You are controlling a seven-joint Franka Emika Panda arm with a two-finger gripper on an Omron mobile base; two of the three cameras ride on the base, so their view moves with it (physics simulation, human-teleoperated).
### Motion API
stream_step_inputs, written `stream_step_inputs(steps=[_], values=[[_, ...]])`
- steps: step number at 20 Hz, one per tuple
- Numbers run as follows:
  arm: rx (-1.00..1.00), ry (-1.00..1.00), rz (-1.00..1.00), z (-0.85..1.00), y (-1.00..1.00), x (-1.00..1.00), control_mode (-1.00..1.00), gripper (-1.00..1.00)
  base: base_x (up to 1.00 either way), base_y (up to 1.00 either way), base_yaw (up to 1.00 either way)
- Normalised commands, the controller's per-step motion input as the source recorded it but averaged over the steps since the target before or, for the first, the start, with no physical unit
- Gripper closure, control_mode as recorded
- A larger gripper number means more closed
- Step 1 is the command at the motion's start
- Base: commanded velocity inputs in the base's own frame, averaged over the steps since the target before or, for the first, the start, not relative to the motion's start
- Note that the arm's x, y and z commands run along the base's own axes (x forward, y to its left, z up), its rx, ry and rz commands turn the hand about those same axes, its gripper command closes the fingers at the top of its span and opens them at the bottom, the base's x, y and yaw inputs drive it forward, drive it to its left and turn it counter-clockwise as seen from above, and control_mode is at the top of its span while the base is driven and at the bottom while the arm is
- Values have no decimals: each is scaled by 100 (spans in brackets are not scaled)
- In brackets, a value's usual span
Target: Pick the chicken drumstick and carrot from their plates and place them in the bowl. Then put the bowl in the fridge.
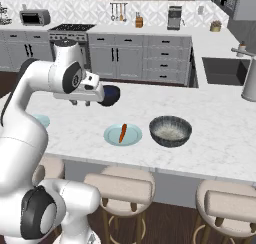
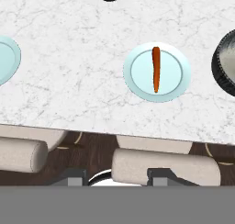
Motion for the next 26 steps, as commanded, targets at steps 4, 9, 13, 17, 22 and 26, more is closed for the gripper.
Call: stream_step_inputs(steps=[4,9,13,17,22,26], values=[[0,0,0,-5,0,-15,-100,-100,0,0,0],[0,0,0,-45,-29,-18,-100,-100,0,0,0],[0,0,-3,-83,-45,9,-100,-100,0,0,0],[0,0,-8,-89,-33,62,-100,-100,0,0,0],[2,3,-5,-57,-14,99,-100,-100,0,0,0],[0,1,-2,-50,0,100,-100,-100,0,0,0]])
